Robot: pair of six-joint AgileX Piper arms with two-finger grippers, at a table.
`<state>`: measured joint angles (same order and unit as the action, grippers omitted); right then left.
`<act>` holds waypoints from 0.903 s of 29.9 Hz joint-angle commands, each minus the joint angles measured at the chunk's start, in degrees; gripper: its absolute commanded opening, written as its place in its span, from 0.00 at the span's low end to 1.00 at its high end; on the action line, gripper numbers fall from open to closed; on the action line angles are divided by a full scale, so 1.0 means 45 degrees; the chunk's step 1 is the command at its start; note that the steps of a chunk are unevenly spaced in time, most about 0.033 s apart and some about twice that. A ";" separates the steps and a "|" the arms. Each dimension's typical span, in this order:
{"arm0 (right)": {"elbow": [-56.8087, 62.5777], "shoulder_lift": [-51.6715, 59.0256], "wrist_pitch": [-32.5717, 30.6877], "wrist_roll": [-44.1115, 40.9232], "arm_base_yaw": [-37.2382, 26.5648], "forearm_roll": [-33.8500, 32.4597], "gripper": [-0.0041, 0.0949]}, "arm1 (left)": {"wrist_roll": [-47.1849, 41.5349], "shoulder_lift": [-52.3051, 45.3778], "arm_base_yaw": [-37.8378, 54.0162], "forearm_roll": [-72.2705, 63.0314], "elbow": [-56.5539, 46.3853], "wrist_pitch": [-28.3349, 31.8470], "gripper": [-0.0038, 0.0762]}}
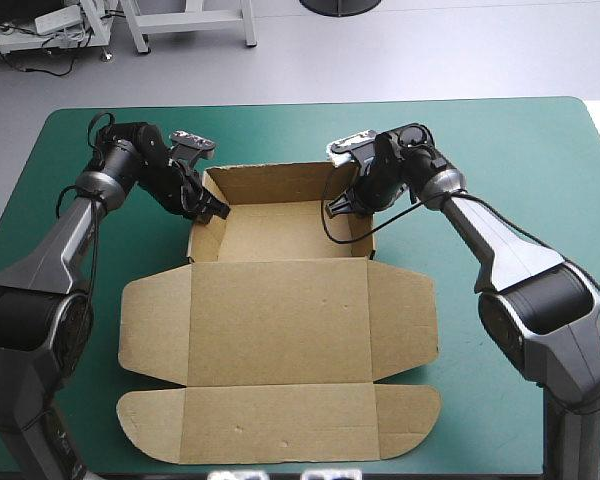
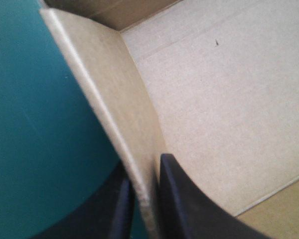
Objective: Fold the box
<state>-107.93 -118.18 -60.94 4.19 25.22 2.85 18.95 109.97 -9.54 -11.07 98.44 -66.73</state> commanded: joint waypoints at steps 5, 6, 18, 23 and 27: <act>-0.0081 0.0502 0.0168 0.0579 -0.0065 -0.1364 0.39 | 0.0123 -0.0394 -0.0076 0.0157 0.0312 0.0219 0.53; -0.0081 0.0502 0.0168 0.0579 -0.0065 -0.1364 0.39 | 0.0101 -0.0394 -0.0076 0.0168 0.0363 0.0252 0.55; -0.0081 0.0525 0.0063 0.0442 -0.0065 -0.1715 0.39 | -0.0741 -0.0508 -0.0076 0.0221 0.2653 -0.0880 0.56; -0.0081 0.0525 -0.0270 0.0350 -0.0065 -0.2278 0.39 | -0.0741 -0.1001 -0.0076 0.0310 0.3147 -0.0962 0.56; -0.0317 0.0525 -0.0325 0.0350 -0.0065 -0.2169 0.39 | -0.0940 -0.1641 -0.0076 0.0310 0.3463 -0.1503 0.56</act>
<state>-107.44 -118.75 -61.45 5.31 25.46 -3.90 16.09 108.03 -9.59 -8.81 111.51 -71.12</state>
